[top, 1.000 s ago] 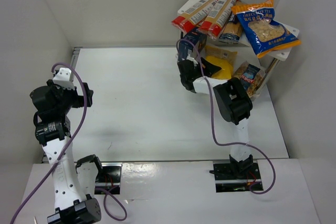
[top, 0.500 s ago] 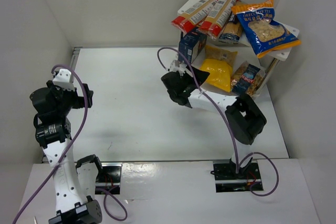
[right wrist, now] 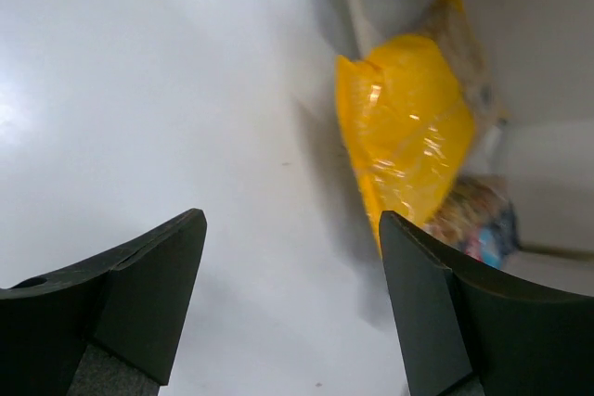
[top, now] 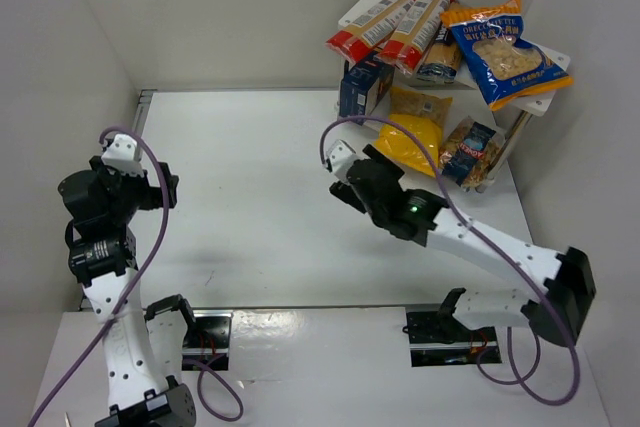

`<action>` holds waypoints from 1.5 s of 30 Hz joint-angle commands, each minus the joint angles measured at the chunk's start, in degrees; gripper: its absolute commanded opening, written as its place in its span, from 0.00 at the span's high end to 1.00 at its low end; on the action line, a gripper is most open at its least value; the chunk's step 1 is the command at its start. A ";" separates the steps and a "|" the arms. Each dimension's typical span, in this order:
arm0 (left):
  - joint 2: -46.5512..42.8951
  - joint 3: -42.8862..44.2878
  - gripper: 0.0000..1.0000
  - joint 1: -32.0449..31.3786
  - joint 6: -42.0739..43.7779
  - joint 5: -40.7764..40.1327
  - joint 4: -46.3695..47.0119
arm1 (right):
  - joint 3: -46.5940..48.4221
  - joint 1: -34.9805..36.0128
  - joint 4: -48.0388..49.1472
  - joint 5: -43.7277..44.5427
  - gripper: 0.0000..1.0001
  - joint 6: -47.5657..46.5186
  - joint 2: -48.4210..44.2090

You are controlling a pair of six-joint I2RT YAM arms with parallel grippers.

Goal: Place and organize the pasta boxes and bags onto the shelf

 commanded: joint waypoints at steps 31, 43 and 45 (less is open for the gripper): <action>-1.01 -1.19 0.00 0.78 2.33 0.95 -1.17 | -2.32 -42.15 -13.29 -56.40 0.00 10.58 -9.89; 0.13 -1.19 0.00 0.78 2.33 2.09 -1.69 | -4.16 -42.15 -10.92 -54.98 0.00 12.17 -13.85; 0.13 -1.19 0.00 0.78 2.33 2.10 -1.69 | -4.16 -42.15 -10.92 -54.98 0.00 11.65 -13.85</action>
